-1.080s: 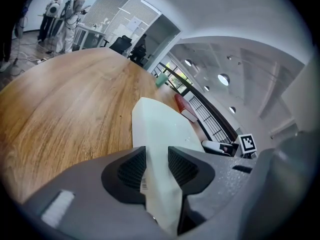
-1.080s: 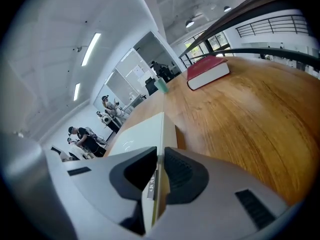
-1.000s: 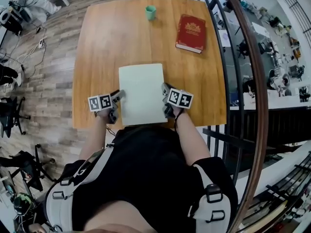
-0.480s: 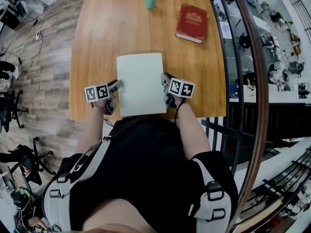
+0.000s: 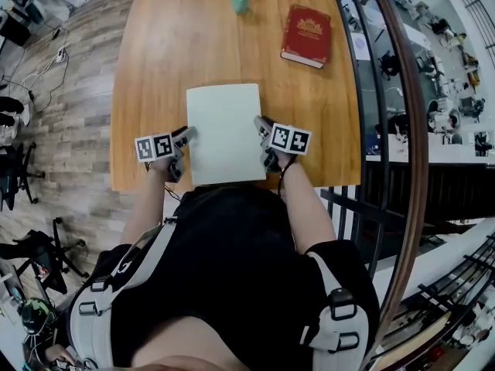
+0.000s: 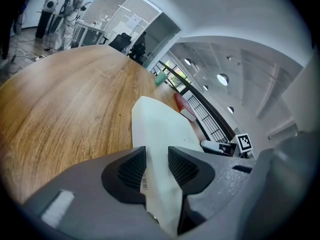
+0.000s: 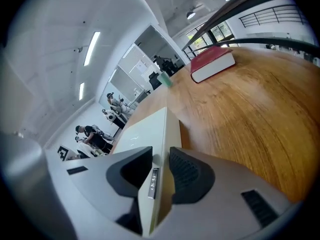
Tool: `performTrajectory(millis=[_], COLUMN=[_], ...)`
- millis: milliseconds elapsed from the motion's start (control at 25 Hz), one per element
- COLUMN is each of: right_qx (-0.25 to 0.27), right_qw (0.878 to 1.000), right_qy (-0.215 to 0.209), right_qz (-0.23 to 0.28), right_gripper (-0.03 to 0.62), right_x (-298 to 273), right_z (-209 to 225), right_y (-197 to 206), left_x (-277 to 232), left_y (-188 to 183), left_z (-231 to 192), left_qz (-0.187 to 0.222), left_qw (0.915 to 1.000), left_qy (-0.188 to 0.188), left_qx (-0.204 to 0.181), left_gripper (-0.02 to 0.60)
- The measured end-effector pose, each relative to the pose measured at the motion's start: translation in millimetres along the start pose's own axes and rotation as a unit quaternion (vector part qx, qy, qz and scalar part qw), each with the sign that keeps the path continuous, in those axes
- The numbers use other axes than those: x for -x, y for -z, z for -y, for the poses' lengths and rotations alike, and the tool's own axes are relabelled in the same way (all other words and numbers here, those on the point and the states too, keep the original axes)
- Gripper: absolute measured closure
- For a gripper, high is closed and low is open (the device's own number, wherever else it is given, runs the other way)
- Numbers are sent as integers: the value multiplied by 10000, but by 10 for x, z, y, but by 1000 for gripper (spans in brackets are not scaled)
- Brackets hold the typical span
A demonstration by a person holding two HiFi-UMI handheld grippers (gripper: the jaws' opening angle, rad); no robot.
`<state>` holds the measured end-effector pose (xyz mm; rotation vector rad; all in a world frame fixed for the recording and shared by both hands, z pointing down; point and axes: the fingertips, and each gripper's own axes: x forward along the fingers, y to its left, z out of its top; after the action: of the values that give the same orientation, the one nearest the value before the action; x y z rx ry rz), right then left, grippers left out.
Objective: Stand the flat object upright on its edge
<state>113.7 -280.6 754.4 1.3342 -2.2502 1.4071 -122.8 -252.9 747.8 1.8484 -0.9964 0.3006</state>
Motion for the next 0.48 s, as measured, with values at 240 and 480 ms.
performTrajectory(millis=[240, 480], right_qx=[-50, 78], right_qw=[9997, 9993], right_qy=[185, 274], right_qz=[-138, -225], right_gripper=[490, 502], right_x=[-1, 22], right_z=[61, -29], right_y=[56, -42], left_x=[-39, 6], left_y=[55, -16], left_z=[5, 42], left_qz=[-54, -433], left_qw=[10000, 9991], left_qy=[-41, -38], left_qx=[17, -34], left_gripper=[449, 453])
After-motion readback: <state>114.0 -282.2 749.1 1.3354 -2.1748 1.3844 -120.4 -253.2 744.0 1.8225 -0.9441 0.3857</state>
